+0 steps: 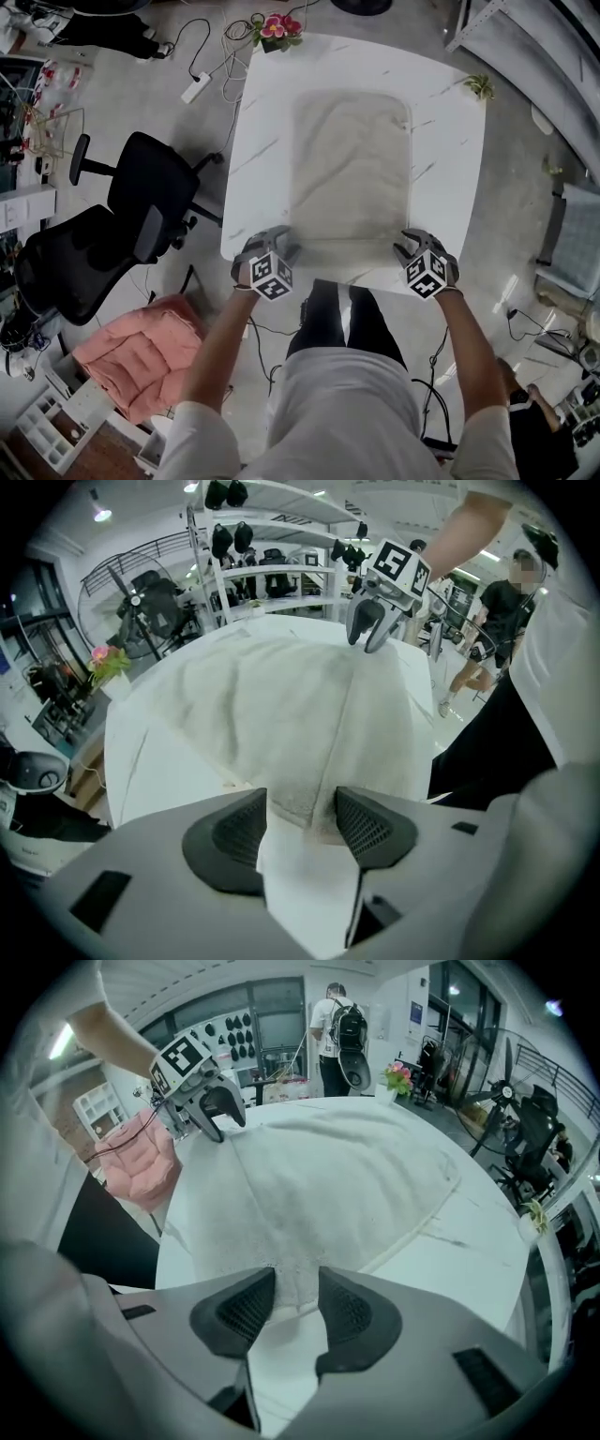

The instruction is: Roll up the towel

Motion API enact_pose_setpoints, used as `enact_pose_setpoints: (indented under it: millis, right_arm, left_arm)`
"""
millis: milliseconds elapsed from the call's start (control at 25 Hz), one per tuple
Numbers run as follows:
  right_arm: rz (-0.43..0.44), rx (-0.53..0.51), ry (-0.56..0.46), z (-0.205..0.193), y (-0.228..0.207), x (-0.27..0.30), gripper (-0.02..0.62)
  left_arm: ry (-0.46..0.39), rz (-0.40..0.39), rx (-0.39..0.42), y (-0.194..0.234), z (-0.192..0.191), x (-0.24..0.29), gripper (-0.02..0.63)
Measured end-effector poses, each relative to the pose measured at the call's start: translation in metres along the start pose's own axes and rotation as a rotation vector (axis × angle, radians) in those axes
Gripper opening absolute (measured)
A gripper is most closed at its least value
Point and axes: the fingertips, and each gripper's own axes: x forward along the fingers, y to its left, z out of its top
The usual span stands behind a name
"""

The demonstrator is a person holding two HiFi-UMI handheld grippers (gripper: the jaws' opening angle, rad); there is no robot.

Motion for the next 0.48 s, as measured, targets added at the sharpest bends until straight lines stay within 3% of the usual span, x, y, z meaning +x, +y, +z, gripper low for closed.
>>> enact_pose_setpoints:
  millis: [160,480]
  right_arm:
    - [-0.003,-0.009,0.009,-0.004,0.000,0.004,0.164]
    - [0.034,0.050,-0.085,0.014,0.004,-0.027,0.166]
  left_arm:
    - [0.001,0.005,-0.012,0.002,0.002,0.003,0.256]
    - [-0.059,-0.023,-0.037,-0.004,0.012,-0.023,0.255]
